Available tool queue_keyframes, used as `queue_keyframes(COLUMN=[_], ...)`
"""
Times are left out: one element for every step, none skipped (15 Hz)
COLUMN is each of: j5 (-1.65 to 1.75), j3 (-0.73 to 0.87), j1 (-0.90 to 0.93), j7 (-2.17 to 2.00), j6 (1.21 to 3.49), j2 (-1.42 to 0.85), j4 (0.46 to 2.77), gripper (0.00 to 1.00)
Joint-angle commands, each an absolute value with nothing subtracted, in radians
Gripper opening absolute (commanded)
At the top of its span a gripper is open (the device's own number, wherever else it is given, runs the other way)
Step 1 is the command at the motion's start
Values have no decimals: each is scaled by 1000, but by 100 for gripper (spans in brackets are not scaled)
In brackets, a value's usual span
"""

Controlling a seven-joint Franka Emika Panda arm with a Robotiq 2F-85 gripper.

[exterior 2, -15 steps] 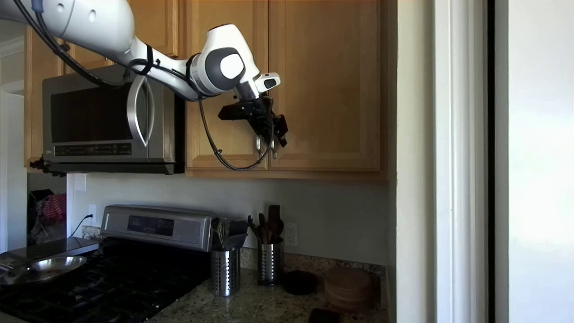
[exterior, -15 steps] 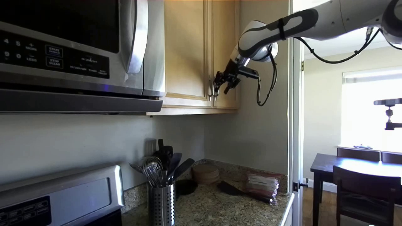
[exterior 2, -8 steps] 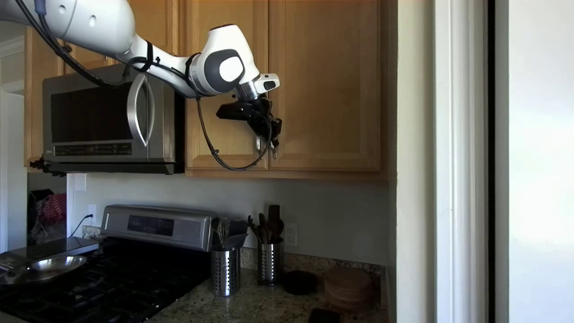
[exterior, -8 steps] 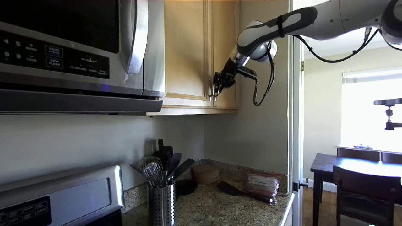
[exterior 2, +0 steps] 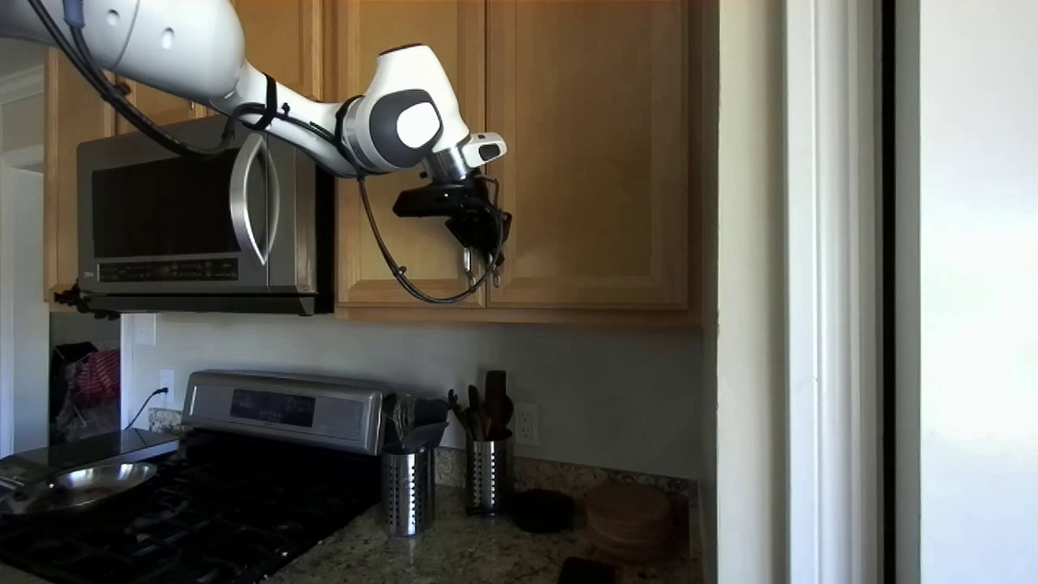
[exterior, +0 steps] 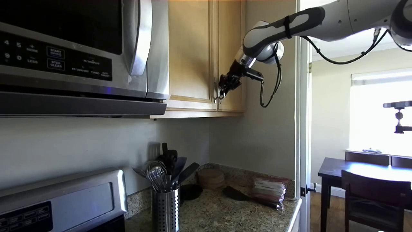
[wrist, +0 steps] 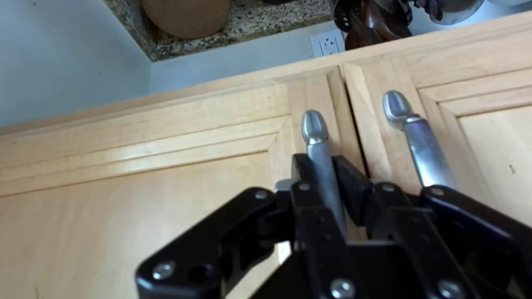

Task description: Open the right drawer of the cabinet.

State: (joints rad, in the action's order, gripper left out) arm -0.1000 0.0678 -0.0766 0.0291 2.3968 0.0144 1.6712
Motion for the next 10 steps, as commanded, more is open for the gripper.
queue_keyframes(j5=[-101, -96, -86, -83, -74, -67, -54, -44, -29, -12], j3=[87, 91, 96, 99, 103, 106, 110, 113, 117, 120], j1=[-90, -94, -99, -101, -105, -107, -110, -112, -116, -119], j7=[114, 128, 129, 132, 125, 121, 113, 104, 87, 71], j6=[2382, 2376, 2371, 2361, 2340, 2330, 2313, 2297, 2283, 2274], j2=[16, 22, 28, 35, 49, 53, 61, 67, 77, 84], j4=[1698, 1707, 1716, 1719, 1727, 1731, 1740, 1744, 1750, 1754], gripper=[10, 10, 10, 10, 10, 10, 10, 10, 10, 10])
